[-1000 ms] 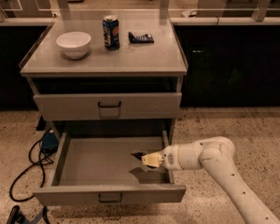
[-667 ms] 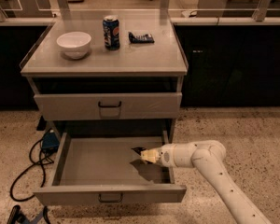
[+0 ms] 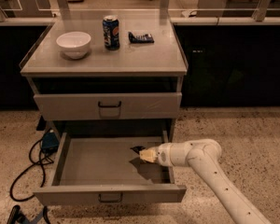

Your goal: Place rxbar chocolate into middle drawer

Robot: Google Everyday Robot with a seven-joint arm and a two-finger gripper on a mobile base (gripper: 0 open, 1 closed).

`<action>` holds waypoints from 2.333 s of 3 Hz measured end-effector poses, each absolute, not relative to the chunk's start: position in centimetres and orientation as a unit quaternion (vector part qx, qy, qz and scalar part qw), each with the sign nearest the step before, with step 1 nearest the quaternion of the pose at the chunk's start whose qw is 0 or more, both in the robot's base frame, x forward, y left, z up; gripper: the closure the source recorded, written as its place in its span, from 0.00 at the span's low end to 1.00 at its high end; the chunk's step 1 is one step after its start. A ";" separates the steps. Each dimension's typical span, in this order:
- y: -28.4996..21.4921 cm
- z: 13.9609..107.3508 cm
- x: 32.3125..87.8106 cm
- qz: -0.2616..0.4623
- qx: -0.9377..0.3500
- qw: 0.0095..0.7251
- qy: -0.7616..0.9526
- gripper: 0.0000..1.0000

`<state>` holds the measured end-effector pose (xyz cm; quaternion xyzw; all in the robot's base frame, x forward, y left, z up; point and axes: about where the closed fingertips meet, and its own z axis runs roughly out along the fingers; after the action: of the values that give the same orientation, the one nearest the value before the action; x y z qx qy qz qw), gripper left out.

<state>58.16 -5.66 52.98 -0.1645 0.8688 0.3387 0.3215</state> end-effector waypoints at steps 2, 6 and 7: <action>-1.5 41.1 62.6 0.329 -0.137 0.273 0.894 1.00; -0.3 40.2 64.3 0.336 -0.133 0.278 0.890 0.58; -0.3 40.2 64.3 0.336 -0.133 0.278 0.890 0.35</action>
Offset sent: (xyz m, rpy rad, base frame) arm 0.0697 0.0724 -0.1790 -0.0430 0.2071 -0.0386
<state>64.28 -0.32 40.21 -0.1329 0.8900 0.3359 0.2781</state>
